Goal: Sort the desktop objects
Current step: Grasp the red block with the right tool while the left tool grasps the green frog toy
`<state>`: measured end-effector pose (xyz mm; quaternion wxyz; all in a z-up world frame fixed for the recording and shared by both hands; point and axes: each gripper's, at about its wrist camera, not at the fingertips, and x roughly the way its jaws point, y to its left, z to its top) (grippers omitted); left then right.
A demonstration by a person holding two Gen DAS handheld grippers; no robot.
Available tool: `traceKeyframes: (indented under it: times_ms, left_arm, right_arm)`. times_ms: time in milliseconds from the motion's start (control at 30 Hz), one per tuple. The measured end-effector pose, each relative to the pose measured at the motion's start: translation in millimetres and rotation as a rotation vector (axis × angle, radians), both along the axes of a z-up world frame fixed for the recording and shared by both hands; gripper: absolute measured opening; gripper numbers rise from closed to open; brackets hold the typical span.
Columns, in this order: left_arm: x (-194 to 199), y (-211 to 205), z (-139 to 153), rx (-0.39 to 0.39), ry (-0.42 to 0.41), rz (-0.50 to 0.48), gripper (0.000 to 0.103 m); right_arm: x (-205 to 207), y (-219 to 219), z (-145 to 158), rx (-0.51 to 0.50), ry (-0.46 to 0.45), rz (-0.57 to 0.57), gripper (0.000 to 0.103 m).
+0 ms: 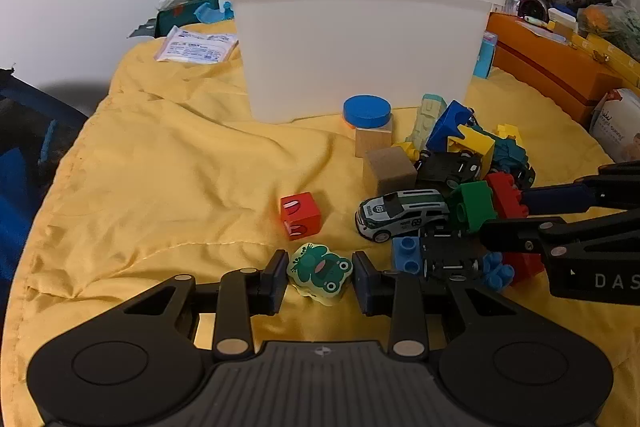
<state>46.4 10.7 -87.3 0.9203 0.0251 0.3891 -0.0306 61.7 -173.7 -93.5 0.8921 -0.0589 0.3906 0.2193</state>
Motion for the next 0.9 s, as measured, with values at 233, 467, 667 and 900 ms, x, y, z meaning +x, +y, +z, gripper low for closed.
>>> traceKeyframes:
  times_ms: [233,467,667,900]
  left_arm:
    - [-6,-2,0,0.005,-0.003,0.012,0.038]
    - [-12,0,12,-0.008,-0.028,0.021,0.038]
    - [-15,1,39,-0.040,-0.077,0.053,0.038]
    - [2,-2,87,-0.096,-0.168,0.066,0.038]
  right_arm:
    - [3,-9,-14,0.006,0.054,-0.052,0.034]
    - [-1,-17,-3,0.040,0.025,-0.036,0.025]
    - [-6,-33,18,0.069,-0.027,-0.041,0.025]
    - [4,-44,59,0.132,-0.108,-0.069,0.025]
